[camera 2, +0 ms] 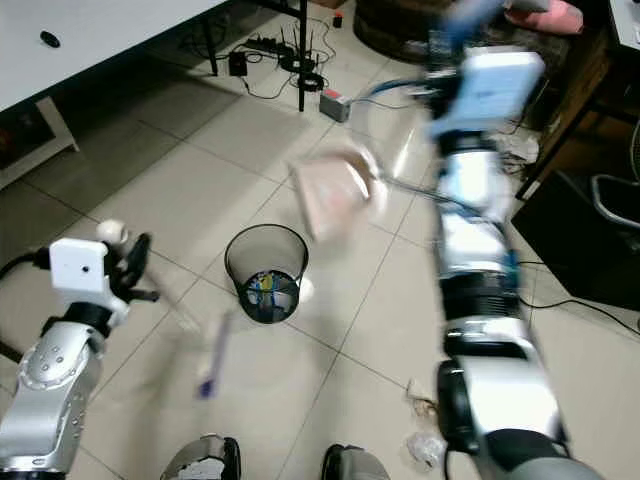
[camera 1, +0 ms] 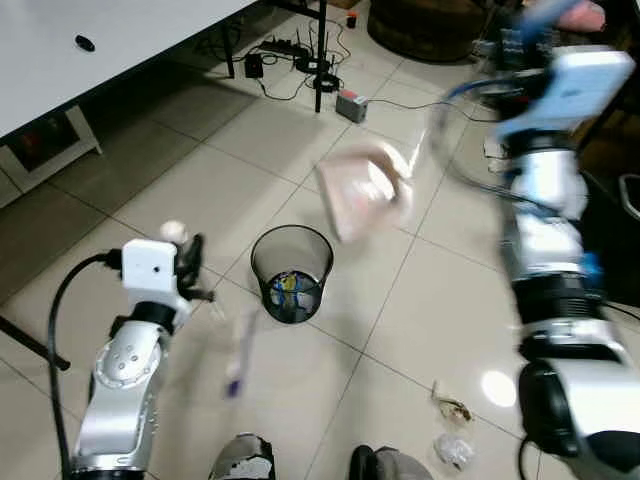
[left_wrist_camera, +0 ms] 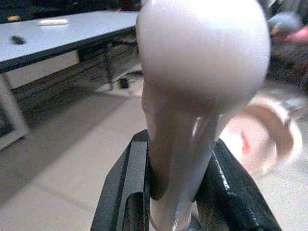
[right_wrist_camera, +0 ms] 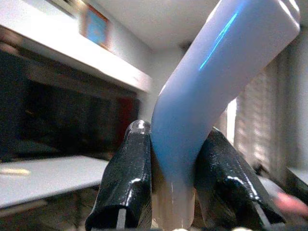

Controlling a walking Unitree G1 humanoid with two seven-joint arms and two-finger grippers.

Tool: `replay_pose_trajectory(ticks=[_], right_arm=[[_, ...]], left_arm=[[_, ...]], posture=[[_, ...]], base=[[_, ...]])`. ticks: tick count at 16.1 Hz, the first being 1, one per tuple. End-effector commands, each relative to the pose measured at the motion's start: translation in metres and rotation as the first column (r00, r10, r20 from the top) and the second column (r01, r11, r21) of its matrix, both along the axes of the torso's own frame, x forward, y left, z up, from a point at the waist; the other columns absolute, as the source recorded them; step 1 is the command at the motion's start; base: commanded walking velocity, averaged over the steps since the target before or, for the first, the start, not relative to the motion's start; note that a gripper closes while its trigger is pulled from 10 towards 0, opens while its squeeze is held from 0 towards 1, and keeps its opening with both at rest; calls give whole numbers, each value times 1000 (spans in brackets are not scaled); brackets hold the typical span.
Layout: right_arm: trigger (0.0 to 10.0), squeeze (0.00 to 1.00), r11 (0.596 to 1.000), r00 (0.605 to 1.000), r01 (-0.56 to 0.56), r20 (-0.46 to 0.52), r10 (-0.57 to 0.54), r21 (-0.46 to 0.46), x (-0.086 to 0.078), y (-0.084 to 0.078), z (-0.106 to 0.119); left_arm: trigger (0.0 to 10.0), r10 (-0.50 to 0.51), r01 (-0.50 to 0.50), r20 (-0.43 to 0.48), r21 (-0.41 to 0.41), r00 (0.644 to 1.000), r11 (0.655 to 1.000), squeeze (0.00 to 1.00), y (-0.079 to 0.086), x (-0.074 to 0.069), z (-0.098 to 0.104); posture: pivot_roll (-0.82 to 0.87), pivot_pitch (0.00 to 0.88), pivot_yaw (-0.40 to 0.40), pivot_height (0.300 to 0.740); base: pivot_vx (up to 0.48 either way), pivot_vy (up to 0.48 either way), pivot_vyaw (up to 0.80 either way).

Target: Sweep floor

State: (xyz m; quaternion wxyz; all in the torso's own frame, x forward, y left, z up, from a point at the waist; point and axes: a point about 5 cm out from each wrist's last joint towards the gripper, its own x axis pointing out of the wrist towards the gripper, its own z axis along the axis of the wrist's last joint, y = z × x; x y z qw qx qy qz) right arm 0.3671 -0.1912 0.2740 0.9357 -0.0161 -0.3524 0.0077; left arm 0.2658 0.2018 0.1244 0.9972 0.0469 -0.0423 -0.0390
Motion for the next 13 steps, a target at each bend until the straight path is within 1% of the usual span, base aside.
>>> replay_pose_trajectory(ticks=[1, 2, 3, 4, 5, 7, 9, 11, 13], right_arm=[[10000, 0, 999, 999, 50, -21, -49, 6, -4, -16, -2], [10000, 0, 996, 995, 84, -59, -84, -8, -9, -26, -13], [10000, 0, 994, 988, 109, -103, -112, -33, -12, -30, -24], [10000, 0, 989, 982, 128, -131, -137, -78, -16, -32, -33], [10000, 0, 980, 971, 154, -163, -174, -128, -20, -34, -45], [10000, 0, 980, 958, 178, -210, -194, -91, -25, -37, -62], [10000, 0, 977, 948, 209, -234, -215, -51, -33, -38, -74], [10000, 0, 979, 945, 198, -259, -201, -38, -38, -30, -83], [10000, 0, 979, 943, 201, -274, -190, 14, -40, -27, -85]], left_arm=[[10000, -41, 43, 98, -27, 994, 999, 0, -6, 1, 21], [10000, -71, 71, 65, 10, 995, 997, 0, -10, -1, 16], [10000, -105, 104, 8, 87, 994, 991, 0, -13, -5, 6], [10000, -121, 123, -17, 115, 992, 986, 0, -13, -9, 0], [10000, -128, 130, -22, 108, 991, 986, 0, -15, -12, -1], [10000, -152, 153, -20, 93, 988, 984, 0, -22, -15, -1], [10000, -178, 181, -31, 96, 983, 979, 0, -30, -16, -4], [10000, -181, 184, -36, 101, 983, 978, 0, -31, -16, -5], [10000, -169, 172, -32, 104, 985, 980, 0, -28, -13, -3]], posture=[[58, 121, -13, 740], [55, 120, -12, 740], [52, 121, -9, 740], [49, 122, -5, 740], [51, 125, -2, 740], [52, 131, -2, 740], [50, 132, 0, 740], [44, 137, 4, 740], [38, 138, 4, 740]], base=[[0, 0, 0], [0, 0, 0], [0, 0, 0], [0, 0, -800], [0, 0, -800], [0, 0, -800], [0, 0, -800], [0, 0, -800], [0, 0, -800]])
